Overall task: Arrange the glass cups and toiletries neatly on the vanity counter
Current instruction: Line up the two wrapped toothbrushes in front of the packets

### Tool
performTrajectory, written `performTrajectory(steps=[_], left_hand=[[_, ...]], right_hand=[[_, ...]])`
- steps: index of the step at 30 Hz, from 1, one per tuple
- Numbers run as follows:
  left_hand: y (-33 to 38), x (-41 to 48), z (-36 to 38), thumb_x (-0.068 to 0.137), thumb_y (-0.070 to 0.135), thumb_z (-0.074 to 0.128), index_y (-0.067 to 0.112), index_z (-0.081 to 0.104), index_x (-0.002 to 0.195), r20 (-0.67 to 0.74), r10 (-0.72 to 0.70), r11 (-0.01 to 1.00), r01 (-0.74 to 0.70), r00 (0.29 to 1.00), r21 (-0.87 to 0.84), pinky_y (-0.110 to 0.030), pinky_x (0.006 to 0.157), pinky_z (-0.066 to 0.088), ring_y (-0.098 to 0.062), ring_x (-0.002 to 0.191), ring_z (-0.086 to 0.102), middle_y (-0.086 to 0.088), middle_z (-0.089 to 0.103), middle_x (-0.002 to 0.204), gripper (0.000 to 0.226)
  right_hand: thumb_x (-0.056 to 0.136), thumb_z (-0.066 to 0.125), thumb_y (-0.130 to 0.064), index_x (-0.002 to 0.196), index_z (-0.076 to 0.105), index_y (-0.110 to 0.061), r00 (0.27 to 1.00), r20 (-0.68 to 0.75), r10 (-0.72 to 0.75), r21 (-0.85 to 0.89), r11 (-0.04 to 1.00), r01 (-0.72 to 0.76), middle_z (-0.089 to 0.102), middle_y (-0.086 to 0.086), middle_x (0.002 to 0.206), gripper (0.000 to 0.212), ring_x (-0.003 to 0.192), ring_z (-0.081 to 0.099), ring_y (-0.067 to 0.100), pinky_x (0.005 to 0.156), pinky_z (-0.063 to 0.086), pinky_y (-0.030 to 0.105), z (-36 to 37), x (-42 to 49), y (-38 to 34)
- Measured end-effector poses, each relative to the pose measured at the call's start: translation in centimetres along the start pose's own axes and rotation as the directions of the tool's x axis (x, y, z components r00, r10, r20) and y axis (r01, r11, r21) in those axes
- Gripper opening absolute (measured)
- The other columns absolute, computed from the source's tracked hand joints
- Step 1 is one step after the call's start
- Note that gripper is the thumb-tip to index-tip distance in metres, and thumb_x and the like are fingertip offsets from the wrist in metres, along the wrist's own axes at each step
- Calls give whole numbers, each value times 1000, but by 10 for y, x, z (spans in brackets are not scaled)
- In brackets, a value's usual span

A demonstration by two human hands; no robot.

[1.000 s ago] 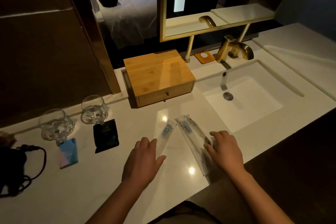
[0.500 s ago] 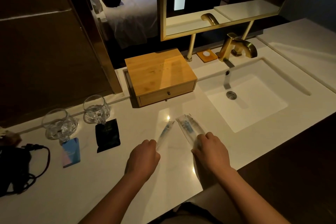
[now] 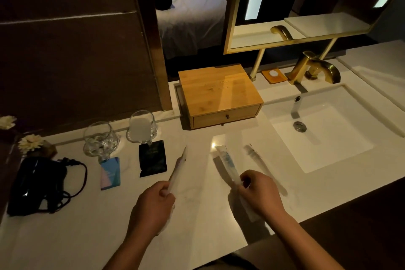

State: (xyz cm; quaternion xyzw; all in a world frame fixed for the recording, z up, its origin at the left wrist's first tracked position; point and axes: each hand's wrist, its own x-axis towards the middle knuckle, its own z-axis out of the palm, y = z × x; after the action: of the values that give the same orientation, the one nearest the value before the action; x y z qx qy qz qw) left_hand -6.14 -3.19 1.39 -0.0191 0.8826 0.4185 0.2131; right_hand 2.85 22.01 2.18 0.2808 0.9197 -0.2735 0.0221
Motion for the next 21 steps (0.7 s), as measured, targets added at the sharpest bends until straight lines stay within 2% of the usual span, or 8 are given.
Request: performTrajectory(steps=[2, 3, 6, 8, 10, 12, 17, 21], left_hand=[[-13, -5, -16, 85, 23, 57, 35, 68, 94, -42, -11, 1000, 11, 999, 6, -43, 77, 60, -15, 76, 69, 10, 73, 83, 18], [-22, -7, -24, 85, 26, 56, 35, 67, 100, -74, 25, 998, -20, 997, 66, -41, 77, 59, -14, 77, 68, 11, 73, 88, 21], [-52, -20, -51, 90, 28, 55, 30, 64, 115, -160, 243, 924, -178, 957, 339, -37, 77, 57, -15, 85, 66, 8, 70, 101, 27], [-70, -30, -70, 91, 23, 59, 27, 64, 118, -166, 322, 855, -211, 932, 474, -34, 70, 58, -14, 79, 65, 8, 67, 97, 28], [-87, -38, -87, 82, 18, 70, 23, 67, 111, -127, 354, 768, -211, 927, 604, -29, 55, 55, -14, 65, 64, 6, 64, 84, 30], [-107, -41, -99, 73, 13, 79, 17, 69, 106, -79, 400, 662, -228, 913, 714, -31, 44, 53, -18, 57, 62, 1, 62, 75, 35], [-141, -46, -113, 70, 12, 81, 13, 68, 108, -49, 410, 546, -202, 911, 813, -35, 44, 55, -22, 60, 61, -4, 61, 76, 39], [-145, -55, -117, 65, 10, 83, 10, 72, 98, -121, 394, 571, -139, 911, 809, -35, 42, 52, -25, 55, 59, -7, 61, 71, 34]], right_hand=[[84, 63, -33, 93, 70, -25, 998, 35, -58, 7, 998, 58, 66, -9, 83, 14, 72, 59, 9, 68, 55, 30, 11, -5, -22], [84, 63, -31, 94, 70, -25, 995, 53, -88, 9, 996, 88, 65, -9, 84, 14, 72, 58, 9, 67, 54, 28, 16, -8, -33], [84, 63, -31, 96, 70, -25, 983, 89, -160, 21, 987, 158, 64, -10, 84, 14, 72, 57, 6, 60, 42, 15, 34, -18, -67], [84, 65, -32, 96, 70, -26, 978, 102, -184, 38, 983, 181, 65, -10, 84, 15, 72, 58, 7, 59, 39, 14, 47, -25, -84], [83, 66, -31, 96, 70, -26, 977, 113, -183, 48, 983, 179, 65, -10, 84, 14, 71, 58, 7, 57, 39, 14, 59, -34, -98], [84, 67, -30, 97, 70, -26, 976, 127, -180, 51, 983, 175, 64, -10, 84, 13, 71, 58, 7, 57, 40, 14, 71, -41, -108], [85, 68, -32, 97, 68, -26, 969, 166, -183, 50, 983, 177, 64, -10, 85, 14, 72, 58, 6, 59, 43, 15, 90, -57, -124], [83, 68, -31, 98, 67, -25, 955, 197, -220, 57, 975, 213, 64, -9, 87, 16, 73, 58, 7, 60, 43, 15, 96, -64, -131]])
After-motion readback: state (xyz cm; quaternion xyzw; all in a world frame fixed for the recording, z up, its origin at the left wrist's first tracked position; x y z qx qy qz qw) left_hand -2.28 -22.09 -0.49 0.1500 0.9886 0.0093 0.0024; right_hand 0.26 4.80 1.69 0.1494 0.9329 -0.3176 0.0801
